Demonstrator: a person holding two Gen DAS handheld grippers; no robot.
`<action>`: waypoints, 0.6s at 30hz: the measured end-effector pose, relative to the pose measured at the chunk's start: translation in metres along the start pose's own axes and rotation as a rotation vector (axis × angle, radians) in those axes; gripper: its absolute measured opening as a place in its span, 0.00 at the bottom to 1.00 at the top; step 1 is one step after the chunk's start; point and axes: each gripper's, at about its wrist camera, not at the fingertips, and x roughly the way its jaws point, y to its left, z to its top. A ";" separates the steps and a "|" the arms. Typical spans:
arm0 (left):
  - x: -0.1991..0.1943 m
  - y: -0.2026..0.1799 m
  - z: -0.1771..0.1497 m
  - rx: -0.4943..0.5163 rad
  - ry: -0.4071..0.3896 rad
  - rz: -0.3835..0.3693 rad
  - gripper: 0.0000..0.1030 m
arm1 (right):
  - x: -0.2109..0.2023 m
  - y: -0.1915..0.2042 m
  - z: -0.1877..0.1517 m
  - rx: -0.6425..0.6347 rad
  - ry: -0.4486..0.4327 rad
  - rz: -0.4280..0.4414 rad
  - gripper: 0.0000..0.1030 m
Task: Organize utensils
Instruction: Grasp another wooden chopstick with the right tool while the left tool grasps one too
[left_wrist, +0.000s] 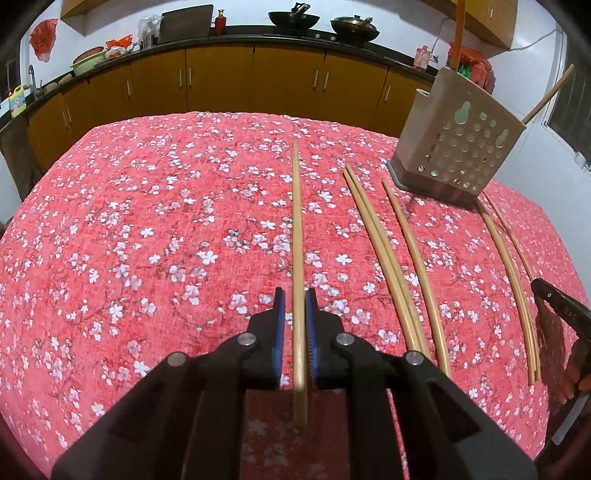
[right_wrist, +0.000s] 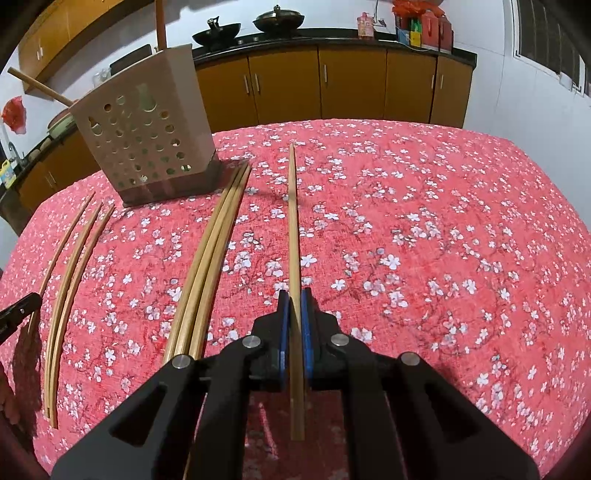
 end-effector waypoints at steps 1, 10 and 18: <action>0.000 0.000 0.000 -0.001 0.000 -0.002 0.13 | 0.000 0.000 0.000 0.000 0.000 0.000 0.08; 0.000 0.003 0.001 -0.025 -0.002 -0.018 0.13 | 0.000 0.001 0.001 -0.001 0.001 -0.002 0.08; -0.011 -0.006 -0.014 0.027 0.007 0.005 0.13 | -0.006 0.002 -0.002 -0.004 0.002 -0.003 0.08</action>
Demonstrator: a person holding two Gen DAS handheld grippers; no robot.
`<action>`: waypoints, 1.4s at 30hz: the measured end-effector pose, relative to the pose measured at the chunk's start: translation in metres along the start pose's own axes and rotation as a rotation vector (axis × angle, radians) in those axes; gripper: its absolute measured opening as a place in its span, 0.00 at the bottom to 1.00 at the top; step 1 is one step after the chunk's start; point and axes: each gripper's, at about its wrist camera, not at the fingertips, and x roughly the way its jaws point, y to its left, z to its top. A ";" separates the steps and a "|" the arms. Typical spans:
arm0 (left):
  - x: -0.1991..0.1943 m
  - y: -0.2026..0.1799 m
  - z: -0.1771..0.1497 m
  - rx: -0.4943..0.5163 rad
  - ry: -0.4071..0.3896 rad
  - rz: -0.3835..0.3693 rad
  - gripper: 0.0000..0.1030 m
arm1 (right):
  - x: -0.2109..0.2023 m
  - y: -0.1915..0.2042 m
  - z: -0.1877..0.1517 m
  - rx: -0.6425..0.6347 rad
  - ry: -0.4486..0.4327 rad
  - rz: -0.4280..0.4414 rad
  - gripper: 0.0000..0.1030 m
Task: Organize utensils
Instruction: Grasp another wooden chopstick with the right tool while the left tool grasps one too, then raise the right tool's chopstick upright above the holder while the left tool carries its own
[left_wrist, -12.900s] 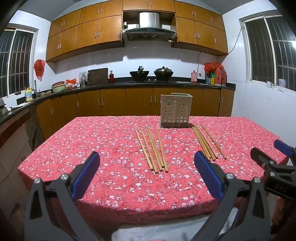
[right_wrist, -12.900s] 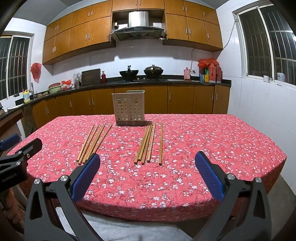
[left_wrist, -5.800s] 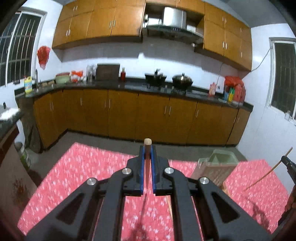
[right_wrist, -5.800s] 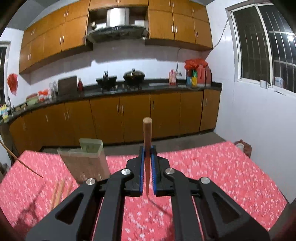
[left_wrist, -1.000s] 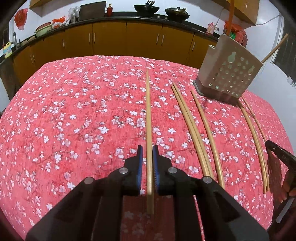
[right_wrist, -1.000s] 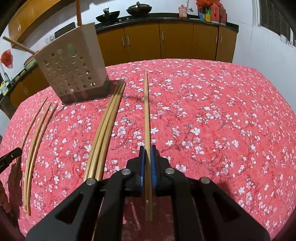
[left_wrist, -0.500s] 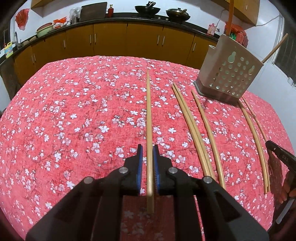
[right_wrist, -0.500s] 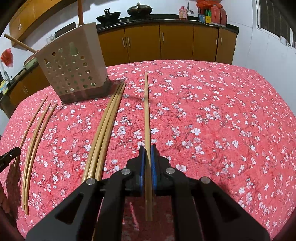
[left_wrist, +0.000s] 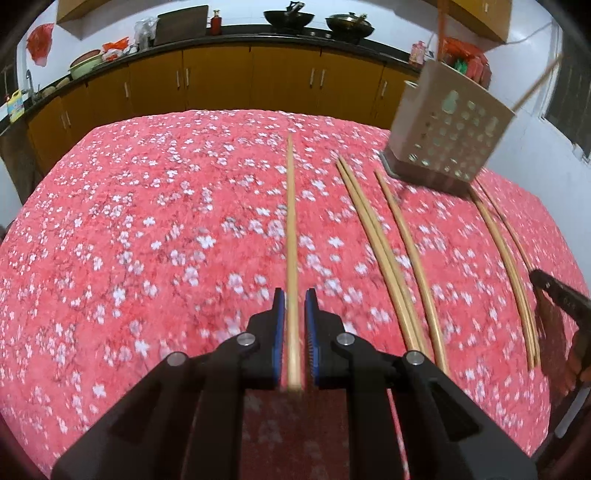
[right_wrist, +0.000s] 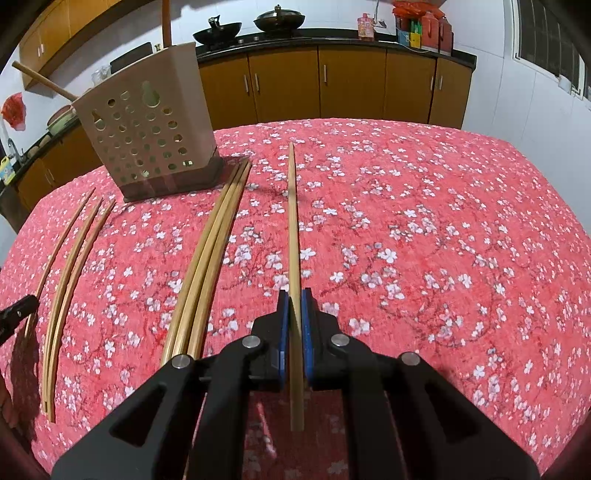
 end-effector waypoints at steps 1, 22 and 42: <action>-0.002 -0.002 -0.003 0.009 -0.003 0.007 0.13 | 0.000 -0.001 0.000 0.003 0.000 0.004 0.08; -0.054 0.007 0.020 0.028 -0.096 0.000 0.08 | -0.071 -0.028 0.027 0.064 -0.189 0.015 0.07; -0.133 0.001 0.078 -0.013 -0.389 -0.053 0.08 | -0.121 -0.031 0.060 0.074 -0.399 0.006 0.07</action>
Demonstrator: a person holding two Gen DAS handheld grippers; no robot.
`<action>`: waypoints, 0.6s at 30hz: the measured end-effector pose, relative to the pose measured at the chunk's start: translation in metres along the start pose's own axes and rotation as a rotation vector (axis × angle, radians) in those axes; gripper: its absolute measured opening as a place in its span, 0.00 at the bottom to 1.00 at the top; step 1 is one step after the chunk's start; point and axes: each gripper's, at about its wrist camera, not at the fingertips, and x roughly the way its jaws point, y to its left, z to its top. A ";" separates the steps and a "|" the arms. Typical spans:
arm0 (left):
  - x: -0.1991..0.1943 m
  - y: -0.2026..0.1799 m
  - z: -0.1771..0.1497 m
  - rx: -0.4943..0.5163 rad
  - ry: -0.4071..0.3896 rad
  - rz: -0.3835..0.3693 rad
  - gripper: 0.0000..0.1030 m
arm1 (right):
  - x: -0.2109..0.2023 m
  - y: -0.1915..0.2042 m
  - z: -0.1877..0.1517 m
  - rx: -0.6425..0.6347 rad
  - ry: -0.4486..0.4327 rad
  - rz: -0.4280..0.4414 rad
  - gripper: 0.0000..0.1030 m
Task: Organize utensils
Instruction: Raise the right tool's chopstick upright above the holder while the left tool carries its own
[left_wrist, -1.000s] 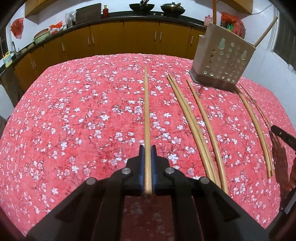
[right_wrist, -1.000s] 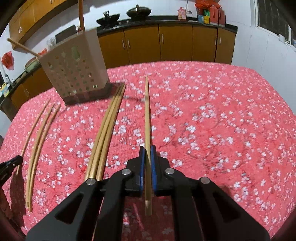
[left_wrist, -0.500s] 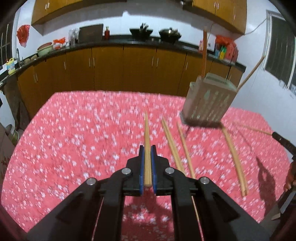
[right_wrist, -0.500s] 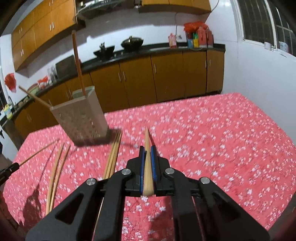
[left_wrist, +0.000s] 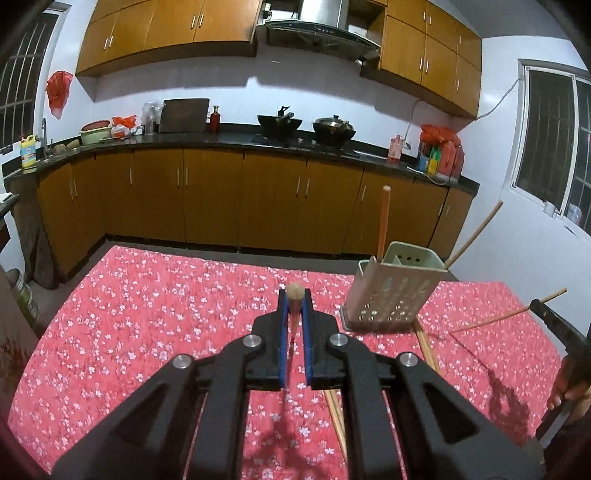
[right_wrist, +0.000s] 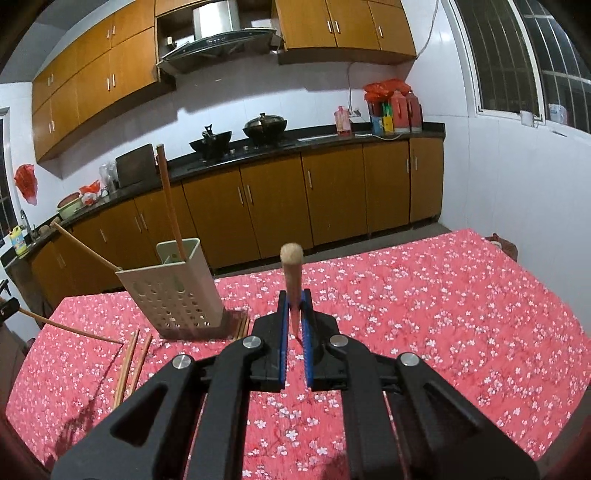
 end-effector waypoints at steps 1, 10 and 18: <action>0.001 0.000 0.001 0.000 -0.003 0.002 0.08 | 0.000 0.002 0.001 -0.005 -0.005 0.001 0.07; -0.009 -0.001 0.021 0.017 -0.025 -0.015 0.08 | -0.009 0.011 0.023 -0.023 -0.032 0.015 0.07; -0.031 -0.028 0.049 0.065 -0.059 -0.120 0.08 | -0.037 0.031 0.057 -0.028 -0.091 0.151 0.07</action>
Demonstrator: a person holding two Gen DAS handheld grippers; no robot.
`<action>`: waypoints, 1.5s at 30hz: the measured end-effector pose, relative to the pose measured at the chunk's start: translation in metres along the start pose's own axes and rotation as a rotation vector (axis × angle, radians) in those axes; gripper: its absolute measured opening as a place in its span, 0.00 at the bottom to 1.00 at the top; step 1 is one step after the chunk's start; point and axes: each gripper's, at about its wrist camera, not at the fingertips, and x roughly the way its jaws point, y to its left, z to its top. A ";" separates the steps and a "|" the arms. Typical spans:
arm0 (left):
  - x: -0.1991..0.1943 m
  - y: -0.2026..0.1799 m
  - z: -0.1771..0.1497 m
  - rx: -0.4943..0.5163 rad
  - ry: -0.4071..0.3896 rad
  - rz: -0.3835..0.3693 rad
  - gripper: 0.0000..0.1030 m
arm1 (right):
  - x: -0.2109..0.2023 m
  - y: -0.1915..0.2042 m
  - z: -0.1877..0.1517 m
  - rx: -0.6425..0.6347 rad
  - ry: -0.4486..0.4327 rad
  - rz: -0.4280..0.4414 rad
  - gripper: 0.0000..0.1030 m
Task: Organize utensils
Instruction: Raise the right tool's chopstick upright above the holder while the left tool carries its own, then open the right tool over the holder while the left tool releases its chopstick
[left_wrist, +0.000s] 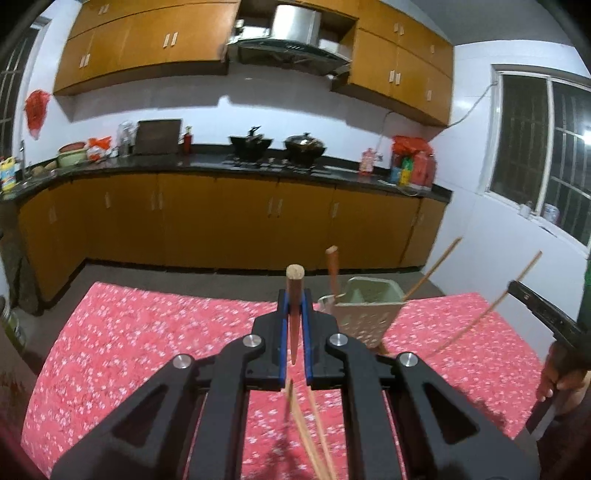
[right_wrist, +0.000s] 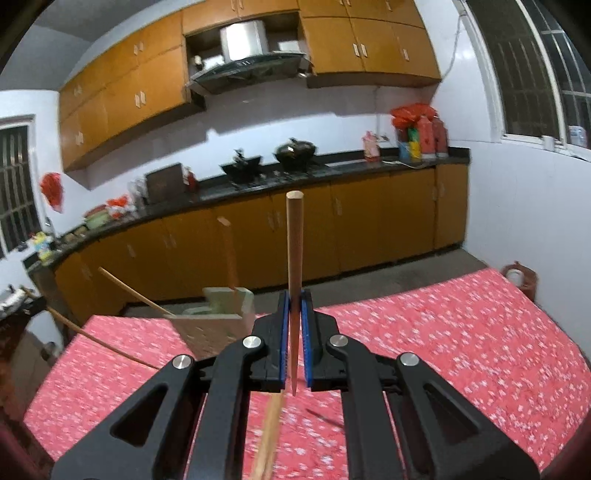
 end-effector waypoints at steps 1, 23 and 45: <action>-0.001 -0.005 0.003 0.007 -0.003 -0.011 0.07 | -0.002 0.002 0.003 0.000 -0.007 0.016 0.07; 0.037 -0.049 0.080 -0.084 -0.236 -0.029 0.08 | 0.034 0.061 0.050 -0.043 -0.231 0.072 0.07; 0.104 -0.043 0.042 -0.093 -0.104 -0.061 0.11 | 0.084 0.070 0.012 -0.054 -0.055 0.080 0.09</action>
